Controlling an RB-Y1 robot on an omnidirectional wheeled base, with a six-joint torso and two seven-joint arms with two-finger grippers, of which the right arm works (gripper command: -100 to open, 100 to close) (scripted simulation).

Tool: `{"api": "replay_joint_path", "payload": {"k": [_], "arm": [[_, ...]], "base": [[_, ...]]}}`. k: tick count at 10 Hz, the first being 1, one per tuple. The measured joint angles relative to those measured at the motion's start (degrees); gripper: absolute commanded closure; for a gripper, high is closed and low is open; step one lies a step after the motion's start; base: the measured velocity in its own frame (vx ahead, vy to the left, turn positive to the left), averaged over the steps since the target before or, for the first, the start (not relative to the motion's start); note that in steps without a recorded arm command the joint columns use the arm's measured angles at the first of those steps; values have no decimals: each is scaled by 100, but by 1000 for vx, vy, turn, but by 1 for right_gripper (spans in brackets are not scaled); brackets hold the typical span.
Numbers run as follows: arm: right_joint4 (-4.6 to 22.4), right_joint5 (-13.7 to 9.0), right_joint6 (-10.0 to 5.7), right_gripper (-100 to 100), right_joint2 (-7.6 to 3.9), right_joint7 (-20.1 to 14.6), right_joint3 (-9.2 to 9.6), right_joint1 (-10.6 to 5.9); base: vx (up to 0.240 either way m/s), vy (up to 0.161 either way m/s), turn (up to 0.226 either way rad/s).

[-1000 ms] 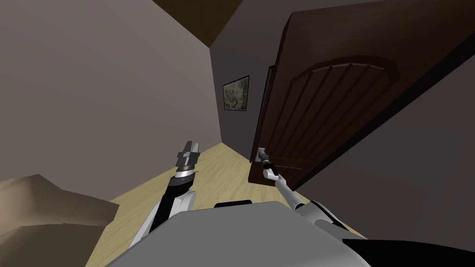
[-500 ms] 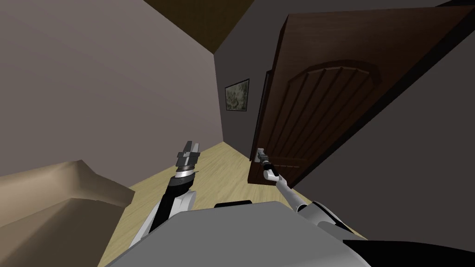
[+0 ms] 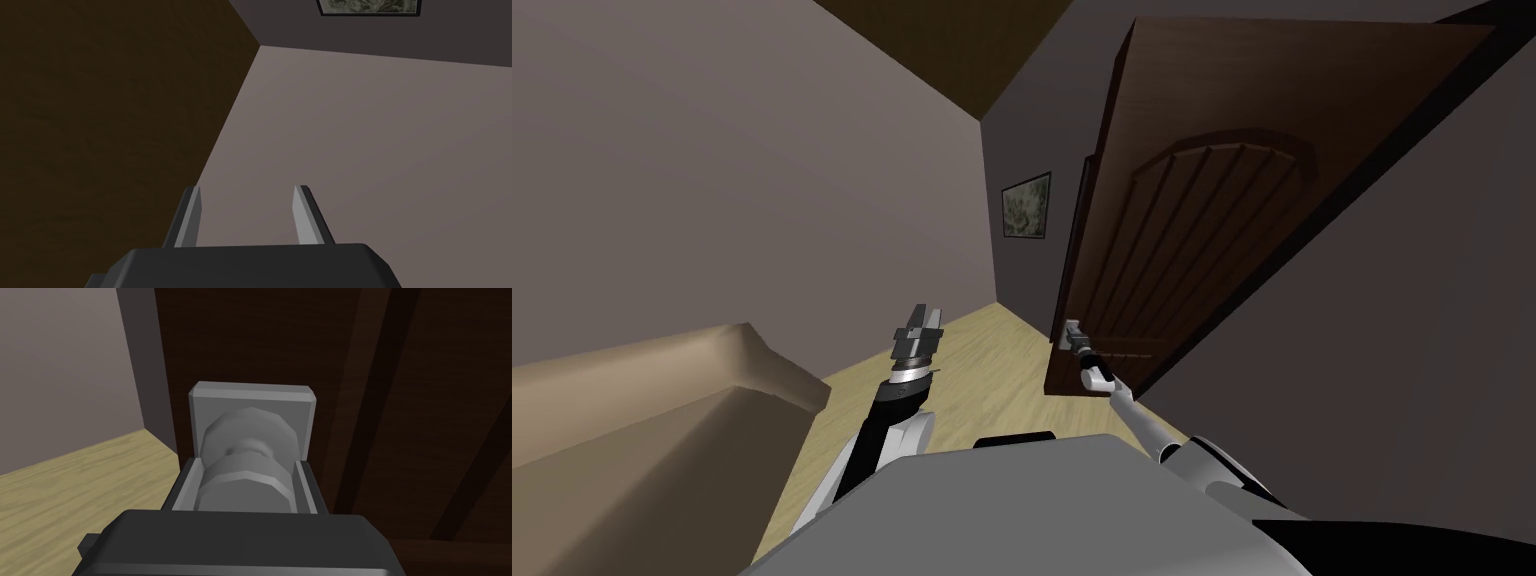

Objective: Pull the door open

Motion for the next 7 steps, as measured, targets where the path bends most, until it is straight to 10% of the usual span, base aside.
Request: {"api": "replay_joint_path", "payload": {"k": [7], "arm": [[-148, 52, -109, 100, -264, -341, 419, 96]], "base": [[-154, -61, 65]]}}
